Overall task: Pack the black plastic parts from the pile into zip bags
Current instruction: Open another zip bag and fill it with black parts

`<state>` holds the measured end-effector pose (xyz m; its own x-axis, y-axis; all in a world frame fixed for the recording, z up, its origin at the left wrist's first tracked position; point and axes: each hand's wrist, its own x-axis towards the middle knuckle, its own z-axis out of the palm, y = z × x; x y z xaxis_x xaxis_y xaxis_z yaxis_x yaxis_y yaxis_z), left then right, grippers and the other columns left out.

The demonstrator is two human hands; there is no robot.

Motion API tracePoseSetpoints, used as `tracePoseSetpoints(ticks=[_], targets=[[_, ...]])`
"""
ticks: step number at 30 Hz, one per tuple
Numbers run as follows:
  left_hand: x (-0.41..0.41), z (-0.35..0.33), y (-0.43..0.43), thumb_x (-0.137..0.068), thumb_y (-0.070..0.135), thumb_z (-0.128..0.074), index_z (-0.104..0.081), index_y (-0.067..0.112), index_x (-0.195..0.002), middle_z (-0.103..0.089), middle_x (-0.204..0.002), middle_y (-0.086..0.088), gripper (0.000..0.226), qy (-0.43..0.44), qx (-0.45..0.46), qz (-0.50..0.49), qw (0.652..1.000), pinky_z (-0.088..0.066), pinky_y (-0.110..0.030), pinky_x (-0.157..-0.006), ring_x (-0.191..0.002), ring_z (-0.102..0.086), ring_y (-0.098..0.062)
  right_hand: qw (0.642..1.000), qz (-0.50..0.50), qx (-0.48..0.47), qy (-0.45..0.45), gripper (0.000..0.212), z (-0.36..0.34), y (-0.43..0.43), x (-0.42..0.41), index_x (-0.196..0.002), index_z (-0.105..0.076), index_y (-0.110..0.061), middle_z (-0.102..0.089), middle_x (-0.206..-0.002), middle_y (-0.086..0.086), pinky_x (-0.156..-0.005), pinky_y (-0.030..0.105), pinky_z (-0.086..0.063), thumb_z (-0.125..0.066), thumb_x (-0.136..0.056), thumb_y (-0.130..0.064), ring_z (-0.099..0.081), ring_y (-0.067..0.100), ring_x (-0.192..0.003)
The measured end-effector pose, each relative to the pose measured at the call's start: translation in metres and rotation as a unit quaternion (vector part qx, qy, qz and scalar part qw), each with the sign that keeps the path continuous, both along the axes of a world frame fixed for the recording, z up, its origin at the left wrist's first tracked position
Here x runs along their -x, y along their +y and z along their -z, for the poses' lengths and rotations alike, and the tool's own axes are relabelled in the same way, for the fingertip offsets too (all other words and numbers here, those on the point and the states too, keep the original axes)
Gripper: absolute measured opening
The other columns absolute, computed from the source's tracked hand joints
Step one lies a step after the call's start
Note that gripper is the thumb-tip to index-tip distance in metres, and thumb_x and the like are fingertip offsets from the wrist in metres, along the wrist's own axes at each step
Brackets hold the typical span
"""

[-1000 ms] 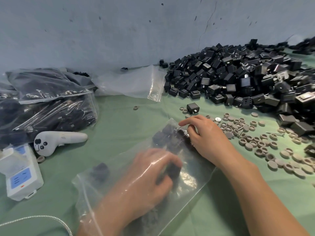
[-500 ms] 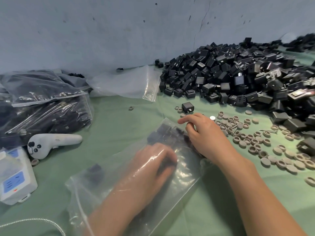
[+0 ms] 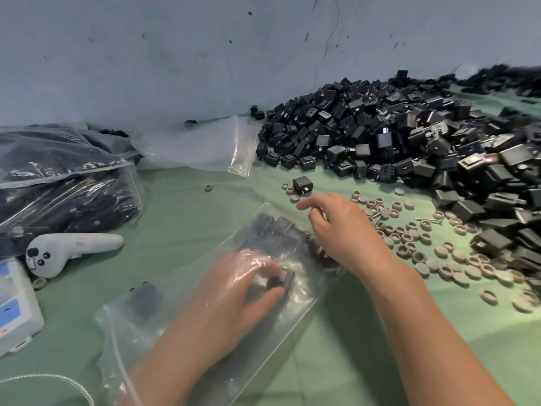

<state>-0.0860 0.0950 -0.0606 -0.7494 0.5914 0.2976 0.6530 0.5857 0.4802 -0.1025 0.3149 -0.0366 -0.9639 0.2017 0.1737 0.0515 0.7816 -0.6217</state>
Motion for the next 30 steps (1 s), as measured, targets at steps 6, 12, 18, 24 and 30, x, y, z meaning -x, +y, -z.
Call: tracePoseSetpoints(ticks=[6, 12, 18, 24, 30], targets=[[0.016, 0.001, 0.015, -0.084, 0.051, -0.048, -0.060, 0.041, -0.112, -0.063, -0.101, 0.017, 0.032, -0.020, 0.041, -0.019, 0.999, -0.048, -0.025, -0.087, -0.096, -0.057, 0.000, 1.000, 0.011, 0.002, 0.001, 0.034, 0.007, 0.003, -0.015, -0.122, -0.064, -0.029, -0.059, -0.125, -0.003, -0.103, 0.041, -0.041, -0.037, -0.103, -0.022, -0.055, 0.018, -0.115], [0.025, 0.002, 0.025, -0.094, 0.033, -0.056, -0.058, 0.047, -0.113, -0.068, -0.094, 0.021, 0.025, -0.050, -0.004, -0.060, 0.997, -0.054, -0.033, -0.080, -0.080, -0.061, -0.001, 0.993, -0.014, 0.110, 0.048, 0.033, 0.030, 0.011, -0.042, -0.135, -0.052, -0.037, -0.060, -0.118, -0.014, -0.090, 0.018, -0.043, -0.037, -0.105, -0.041, -0.054, -0.009, -0.104], [0.011, -0.016, -0.007, -0.099, 0.028, -0.056, -0.061, 0.059, -0.112, -0.060, -0.118, 0.034, 0.034, -0.142, -0.080, -0.016, 0.987, -0.041, -0.007, -0.092, -0.108, -0.055, 0.015, 0.990, 0.000, 0.112, 0.085, 0.049, 0.040, 0.011, -0.051, -0.140, -0.042, -0.040, -0.062, -0.122, -0.011, -0.087, 0.028, -0.041, -0.028, -0.099, -0.061, -0.055, 0.000, -0.108], [-0.012, -0.008, -0.050, -0.088, 0.040, -0.054, -0.060, 0.036, -0.119, -0.066, -0.112, 0.010, 0.031, -0.180, 0.007, -0.036, 0.983, -0.050, -0.040, -0.095, -0.103, -0.064, -0.010, 0.991, 0.006, 0.105, 0.082, 0.046, 0.040, 0.008, -0.051, -0.138, -0.046, -0.034, -0.068, -0.117, -0.002, -0.086, 0.029, -0.042, -0.029, -0.101, -0.056, -0.060, 0.009, -0.105], [-0.005, -0.001, -0.026, -0.092, 0.044, -0.058, -0.056, 0.046, -0.116, -0.066, -0.094, 0.025, 0.025, -0.166, -0.033, -0.065, 0.984, -0.055, -0.026, -0.081, -0.083, -0.065, 0.004, 0.987, 0.039, 0.126, 0.092, 0.036, 0.039, 0.009, -0.047, -0.131, -0.052, -0.029, -0.067, -0.103, -0.005, -0.077, 0.030, -0.041, -0.033, -0.105, -0.045, -0.062, 0.008, -0.094]])
